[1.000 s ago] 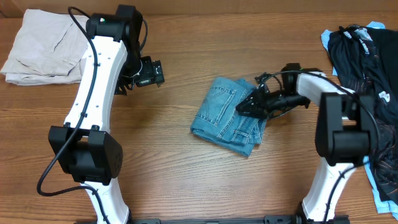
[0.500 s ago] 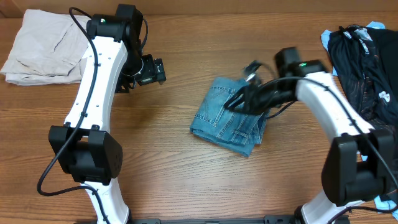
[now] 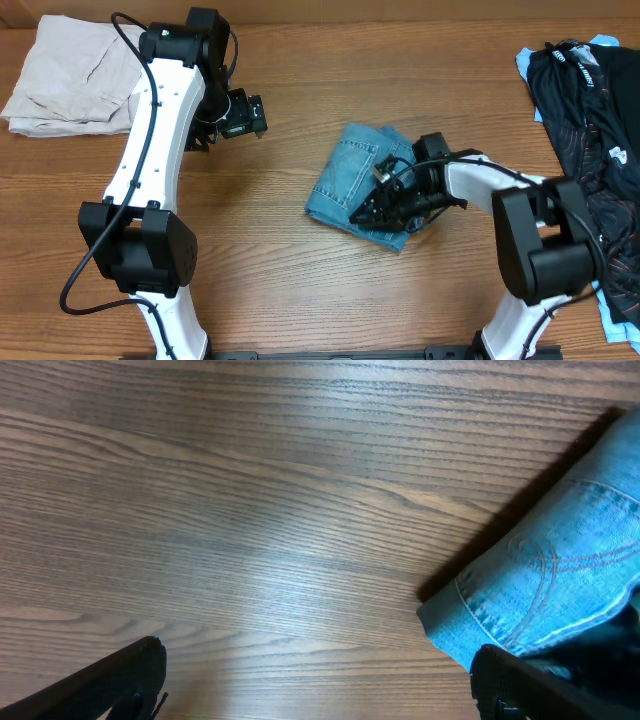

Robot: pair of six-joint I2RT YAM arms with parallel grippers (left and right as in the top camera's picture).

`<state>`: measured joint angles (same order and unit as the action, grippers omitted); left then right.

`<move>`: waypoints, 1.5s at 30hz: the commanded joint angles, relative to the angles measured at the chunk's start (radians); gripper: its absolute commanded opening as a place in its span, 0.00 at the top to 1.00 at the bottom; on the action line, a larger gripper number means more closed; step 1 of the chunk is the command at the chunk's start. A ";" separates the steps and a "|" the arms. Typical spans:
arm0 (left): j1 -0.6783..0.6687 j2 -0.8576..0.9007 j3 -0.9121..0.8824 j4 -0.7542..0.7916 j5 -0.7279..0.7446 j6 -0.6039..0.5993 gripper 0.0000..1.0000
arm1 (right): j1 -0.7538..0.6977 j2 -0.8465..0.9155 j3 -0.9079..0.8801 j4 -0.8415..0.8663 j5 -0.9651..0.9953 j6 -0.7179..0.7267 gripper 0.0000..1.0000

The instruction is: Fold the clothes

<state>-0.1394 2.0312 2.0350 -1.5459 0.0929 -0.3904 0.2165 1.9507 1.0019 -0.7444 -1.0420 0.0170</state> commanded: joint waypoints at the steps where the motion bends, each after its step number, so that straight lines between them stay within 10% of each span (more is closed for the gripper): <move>1: 0.000 0.000 -0.005 -0.003 0.008 -0.013 0.00 | -0.042 0.063 -0.032 0.003 0.100 0.017 0.62; 19: 0.000 0.000 -0.005 0.010 0.001 -0.011 0.00 | -0.097 -0.270 0.134 -0.151 0.098 0.036 0.71; 45: 0.001 0.000 -0.005 0.006 0.003 -0.030 0.00 | 0.153 0.151 0.135 0.215 0.011 0.306 0.73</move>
<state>-0.1394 2.0312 2.0350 -1.5379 0.0929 -0.4126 0.3828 2.0750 1.1374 -0.5167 -1.0649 0.2703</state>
